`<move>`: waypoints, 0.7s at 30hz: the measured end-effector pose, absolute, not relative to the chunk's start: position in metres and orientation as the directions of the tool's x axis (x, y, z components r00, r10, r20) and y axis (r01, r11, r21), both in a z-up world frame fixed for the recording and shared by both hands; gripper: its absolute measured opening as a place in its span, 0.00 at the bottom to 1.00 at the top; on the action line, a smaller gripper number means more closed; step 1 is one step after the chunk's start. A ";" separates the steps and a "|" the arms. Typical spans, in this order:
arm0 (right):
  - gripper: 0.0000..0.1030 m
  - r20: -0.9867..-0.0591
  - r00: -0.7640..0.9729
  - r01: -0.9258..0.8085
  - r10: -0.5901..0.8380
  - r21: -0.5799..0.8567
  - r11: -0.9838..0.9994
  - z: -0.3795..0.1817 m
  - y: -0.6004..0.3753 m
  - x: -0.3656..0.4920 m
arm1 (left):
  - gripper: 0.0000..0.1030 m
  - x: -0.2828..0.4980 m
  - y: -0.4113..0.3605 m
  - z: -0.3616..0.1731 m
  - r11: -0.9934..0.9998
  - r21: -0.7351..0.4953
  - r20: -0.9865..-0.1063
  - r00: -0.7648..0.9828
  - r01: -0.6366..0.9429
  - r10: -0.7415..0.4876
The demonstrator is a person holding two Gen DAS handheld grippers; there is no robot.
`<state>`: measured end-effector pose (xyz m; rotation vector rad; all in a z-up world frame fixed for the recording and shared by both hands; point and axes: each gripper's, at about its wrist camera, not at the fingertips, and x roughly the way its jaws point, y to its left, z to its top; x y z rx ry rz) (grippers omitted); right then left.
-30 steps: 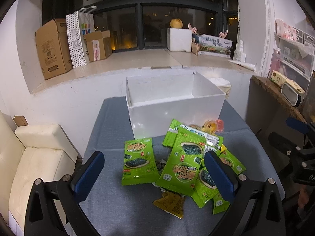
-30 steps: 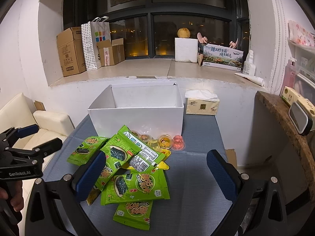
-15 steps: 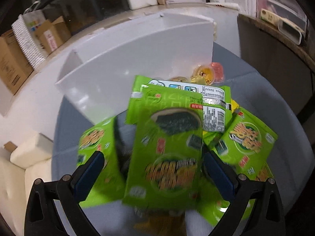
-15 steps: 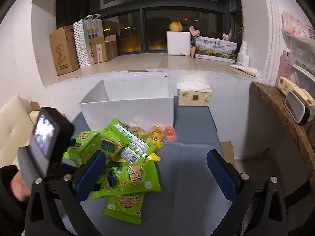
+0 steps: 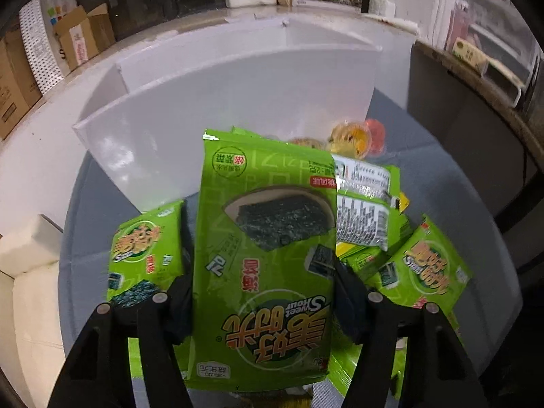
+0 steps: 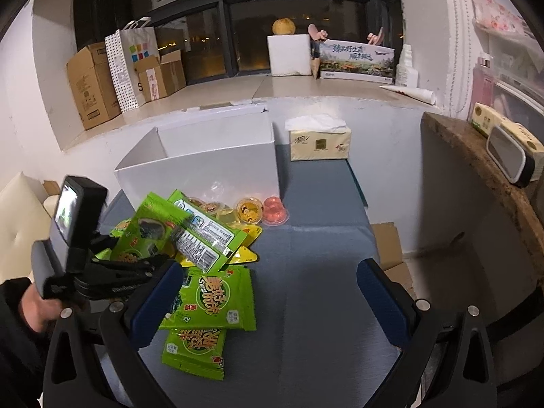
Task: Organize snacks
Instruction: 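Grasp a green seaweed packet with the left gripper while the right grasps another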
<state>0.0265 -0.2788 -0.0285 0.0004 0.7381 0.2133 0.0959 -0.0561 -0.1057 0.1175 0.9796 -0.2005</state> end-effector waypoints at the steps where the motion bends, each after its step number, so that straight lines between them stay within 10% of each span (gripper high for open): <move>1: 1.00 -0.668 0.717 -0.200 0.197 0.074 0.977 -0.030 -0.277 0.028 | 0.68 0.092 -0.053 -0.100 0.977 0.001 -0.826 0.552 0.214 -0.120; 21: 1.00 -0.804 0.549 -0.646 0.229 -0.235 0.726 -0.120 -0.139 0.145 | 0.68 -0.026 0.041 -0.013 0.983 -0.182 -0.608 0.782 0.033 -0.138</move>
